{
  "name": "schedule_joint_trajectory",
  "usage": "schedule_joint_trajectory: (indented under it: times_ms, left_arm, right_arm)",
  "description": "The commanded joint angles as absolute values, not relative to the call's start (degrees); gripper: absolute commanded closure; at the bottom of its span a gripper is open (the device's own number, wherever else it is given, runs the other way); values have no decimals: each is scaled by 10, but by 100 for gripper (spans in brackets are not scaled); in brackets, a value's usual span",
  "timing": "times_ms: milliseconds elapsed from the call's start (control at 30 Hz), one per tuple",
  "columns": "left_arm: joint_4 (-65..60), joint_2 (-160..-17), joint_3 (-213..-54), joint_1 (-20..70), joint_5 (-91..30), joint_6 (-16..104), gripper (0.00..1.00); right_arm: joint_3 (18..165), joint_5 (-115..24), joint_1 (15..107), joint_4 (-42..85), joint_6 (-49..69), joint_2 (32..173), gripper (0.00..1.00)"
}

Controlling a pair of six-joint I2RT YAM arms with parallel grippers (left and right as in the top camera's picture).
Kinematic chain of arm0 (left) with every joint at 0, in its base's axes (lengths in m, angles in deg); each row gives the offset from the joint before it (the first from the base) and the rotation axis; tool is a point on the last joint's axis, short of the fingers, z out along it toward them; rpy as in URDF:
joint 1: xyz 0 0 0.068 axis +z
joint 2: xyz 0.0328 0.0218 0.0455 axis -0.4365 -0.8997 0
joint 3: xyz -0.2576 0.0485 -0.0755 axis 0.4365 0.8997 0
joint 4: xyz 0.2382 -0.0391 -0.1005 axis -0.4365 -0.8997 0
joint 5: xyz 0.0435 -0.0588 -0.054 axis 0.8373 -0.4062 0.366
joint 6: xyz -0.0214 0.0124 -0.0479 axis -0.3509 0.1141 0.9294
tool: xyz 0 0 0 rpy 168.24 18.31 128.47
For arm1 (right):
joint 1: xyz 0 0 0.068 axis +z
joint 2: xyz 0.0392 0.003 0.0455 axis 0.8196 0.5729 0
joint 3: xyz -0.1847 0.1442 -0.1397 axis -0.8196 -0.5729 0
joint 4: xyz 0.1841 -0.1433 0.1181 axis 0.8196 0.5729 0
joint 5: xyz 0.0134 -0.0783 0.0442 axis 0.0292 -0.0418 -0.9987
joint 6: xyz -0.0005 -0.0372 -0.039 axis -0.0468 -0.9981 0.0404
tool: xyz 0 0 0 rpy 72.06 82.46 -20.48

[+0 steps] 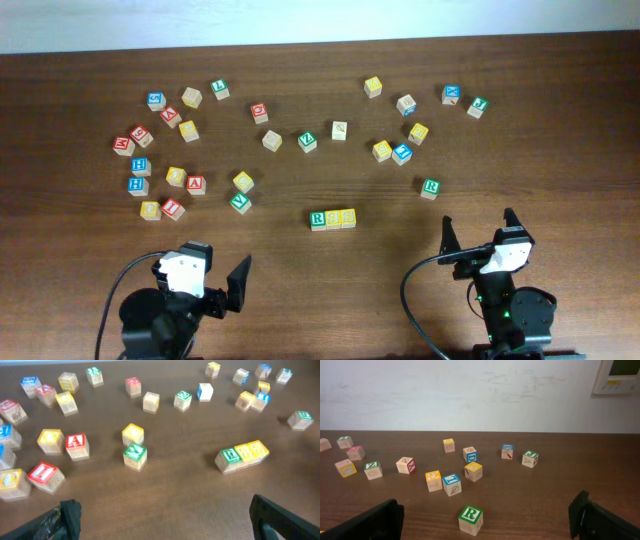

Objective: Spell out RSS

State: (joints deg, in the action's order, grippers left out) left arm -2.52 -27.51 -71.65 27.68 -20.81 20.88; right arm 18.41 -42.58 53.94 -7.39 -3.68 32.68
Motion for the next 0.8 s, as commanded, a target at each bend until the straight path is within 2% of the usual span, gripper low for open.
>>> schedule_joint_trajectory:
  times_ms: [0,67,233,767]
  left_arm:
    - [25,-233,-686,280,-193,210,1]
    - [42,-221,-674,281,-188,213,1]
    - [69,-197,-641,281,-113,306,1]
    - [306,-169,-545,291,-89,321,1]
  right_arm:
    - [181,-429,535,-71,-34,322,2]
    - [181,-429,535,-71,-34,322,2]
    - [181,-429,535,-71,-34,322,2]
    - [181,-429,535,-71,-34,322,2]
